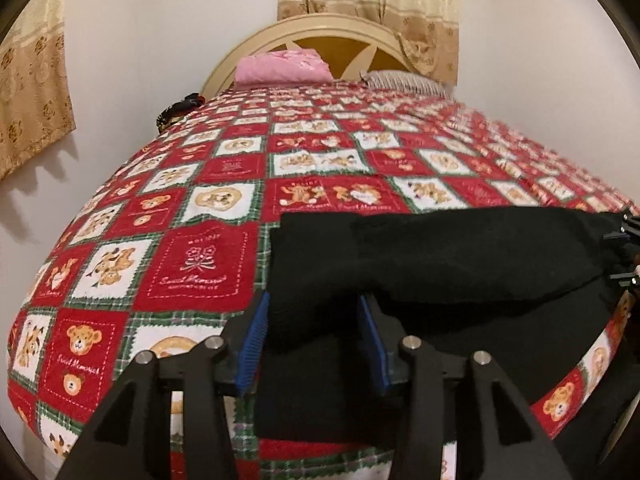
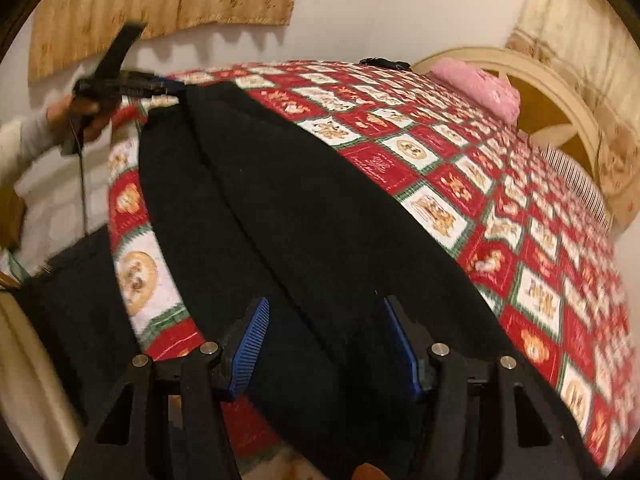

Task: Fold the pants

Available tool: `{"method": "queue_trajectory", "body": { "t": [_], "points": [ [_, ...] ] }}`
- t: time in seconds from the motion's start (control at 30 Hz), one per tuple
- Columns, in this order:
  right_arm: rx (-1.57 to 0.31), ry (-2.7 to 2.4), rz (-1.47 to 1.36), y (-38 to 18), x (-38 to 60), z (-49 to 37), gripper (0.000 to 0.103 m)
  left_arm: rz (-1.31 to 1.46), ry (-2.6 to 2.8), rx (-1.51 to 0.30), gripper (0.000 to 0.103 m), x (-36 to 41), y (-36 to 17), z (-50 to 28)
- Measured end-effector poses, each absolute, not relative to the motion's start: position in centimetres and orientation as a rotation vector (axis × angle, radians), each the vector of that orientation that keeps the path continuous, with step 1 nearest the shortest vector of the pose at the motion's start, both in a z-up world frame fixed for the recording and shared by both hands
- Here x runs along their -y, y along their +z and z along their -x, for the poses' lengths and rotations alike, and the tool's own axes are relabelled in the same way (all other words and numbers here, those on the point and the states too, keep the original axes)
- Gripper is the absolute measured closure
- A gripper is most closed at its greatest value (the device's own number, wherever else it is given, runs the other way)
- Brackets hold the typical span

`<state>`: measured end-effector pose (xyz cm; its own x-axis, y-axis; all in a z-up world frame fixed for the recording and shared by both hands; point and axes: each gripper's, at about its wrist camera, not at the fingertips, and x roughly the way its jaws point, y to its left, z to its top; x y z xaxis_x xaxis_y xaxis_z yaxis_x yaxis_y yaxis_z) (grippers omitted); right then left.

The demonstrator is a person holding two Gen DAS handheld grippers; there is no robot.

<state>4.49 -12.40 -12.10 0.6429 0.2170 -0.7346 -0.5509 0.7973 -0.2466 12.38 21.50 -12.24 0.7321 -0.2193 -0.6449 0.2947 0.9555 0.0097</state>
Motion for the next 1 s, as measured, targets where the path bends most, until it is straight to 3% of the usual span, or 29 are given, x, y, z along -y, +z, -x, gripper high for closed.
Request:
{"method": "queue_trajectory", "body": {
  "t": [0.07, 0.13, 0.17, 0.2, 0.3, 0.33, 0.67, 1.0],
  "points": [
    [-0.762, 0.469, 0.497, -12.8, 11.6, -5.1, 0.044, -0.124, -0.271, -0.706, 0.061, -21.1, -12.5, -12.7],
    [-0.758, 0.468, 0.505, -13.2, 11.3, -5.6, 0.044, -0.124, -0.277, -0.715, 0.085, -21.1, -12.5, -12.9],
    [-0.757, 0.465, 0.513, -13.4, 11.0, -5.8, 0.053, -0.124, -0.277, -0.714, 0.087, -21.2, -12.4, -12.9],
    [-0.754, 0.469, 0.518, -13.4, 10.8, -6.0, 0.071, -0.125, -0.280, -0.710, 0.091, -21.3, -12.3, -12.7],
    [-0.755, 0.484, 0.528, -13.3, 10.2, -6.0, 0.096, -0.137, -0.285, -0.689, 0.094, -21.3, -11.8, -12.4],
    [-0.751, 0.492, 0.537, -13.2, 10.0, -5.8, 0.099, -0.126, -0.282, -0.683, 0.094, -21.5, -11.5, -12.3],
    [-0.710, 0.577, 0.456, -8.2, 9.9, -2.0, 0.100, 0.017, -0.356, -0.649, 0.094, -24.9, -8.7, -9.3],
    [-0.844, 0.628, 0.477, -13.9, 8.8, -1.7, 0.100, -0.015, -0.325, -0.733, 0.093, -24.9, -13.3, -8.2]
  ]
}}
